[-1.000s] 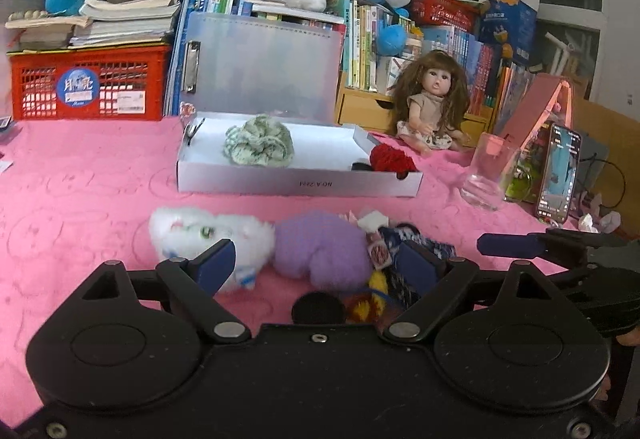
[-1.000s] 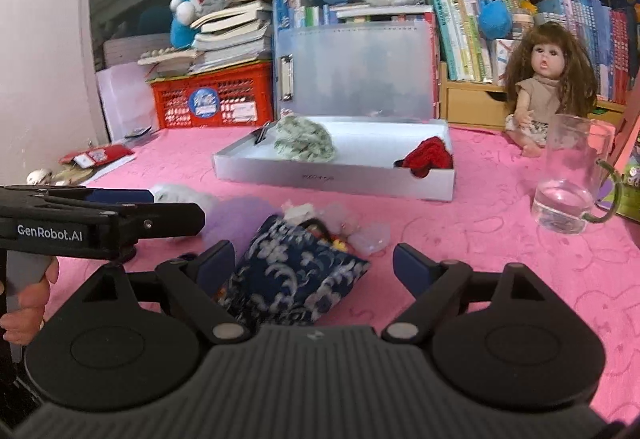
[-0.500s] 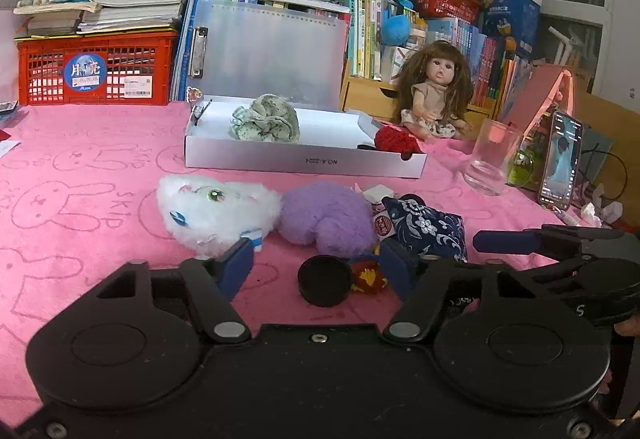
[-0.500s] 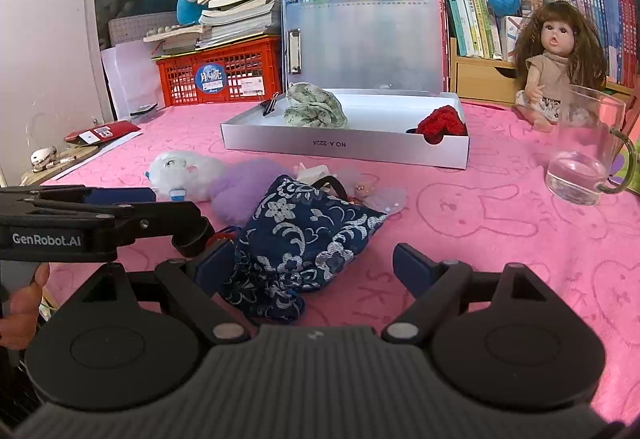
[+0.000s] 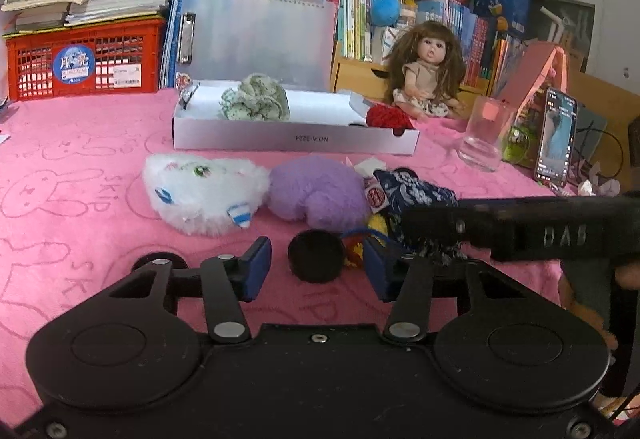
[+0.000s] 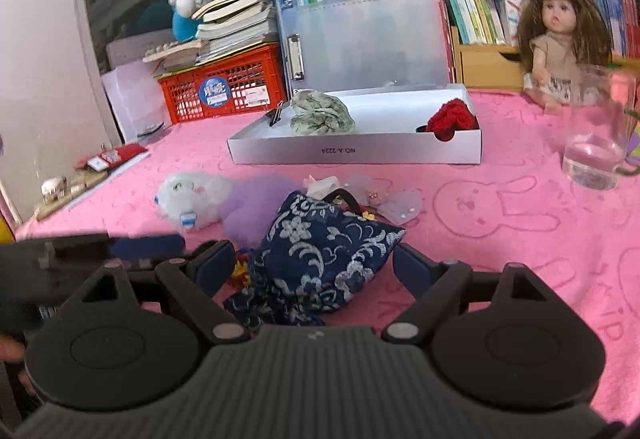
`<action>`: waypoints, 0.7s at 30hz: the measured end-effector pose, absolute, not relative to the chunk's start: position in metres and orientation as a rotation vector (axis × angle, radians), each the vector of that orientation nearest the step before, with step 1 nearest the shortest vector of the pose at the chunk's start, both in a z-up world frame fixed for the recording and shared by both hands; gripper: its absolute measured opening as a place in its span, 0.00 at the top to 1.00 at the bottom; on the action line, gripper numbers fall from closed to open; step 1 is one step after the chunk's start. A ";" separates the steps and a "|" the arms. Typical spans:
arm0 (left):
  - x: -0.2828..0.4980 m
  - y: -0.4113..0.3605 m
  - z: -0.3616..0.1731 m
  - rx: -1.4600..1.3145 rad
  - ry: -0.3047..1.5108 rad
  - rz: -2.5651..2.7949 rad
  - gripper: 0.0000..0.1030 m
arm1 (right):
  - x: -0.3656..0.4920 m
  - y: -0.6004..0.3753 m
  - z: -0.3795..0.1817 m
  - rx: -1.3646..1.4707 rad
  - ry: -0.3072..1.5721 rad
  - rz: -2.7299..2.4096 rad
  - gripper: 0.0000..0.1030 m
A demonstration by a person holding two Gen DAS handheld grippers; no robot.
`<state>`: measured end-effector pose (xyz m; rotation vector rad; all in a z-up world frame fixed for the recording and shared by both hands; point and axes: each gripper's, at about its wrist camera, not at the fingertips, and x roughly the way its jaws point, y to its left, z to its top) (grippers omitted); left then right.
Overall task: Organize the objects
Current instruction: 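Grasp the blue floral pouch with the right tool and lift it toward the box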
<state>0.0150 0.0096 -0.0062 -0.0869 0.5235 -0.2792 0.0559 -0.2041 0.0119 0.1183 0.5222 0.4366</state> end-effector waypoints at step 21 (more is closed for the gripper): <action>0.016 0.003 -0.012 -0.076 0.510 -0.273 0.53 | 0.050 -0.207 0.010 0.130 0.537 0.439 0.48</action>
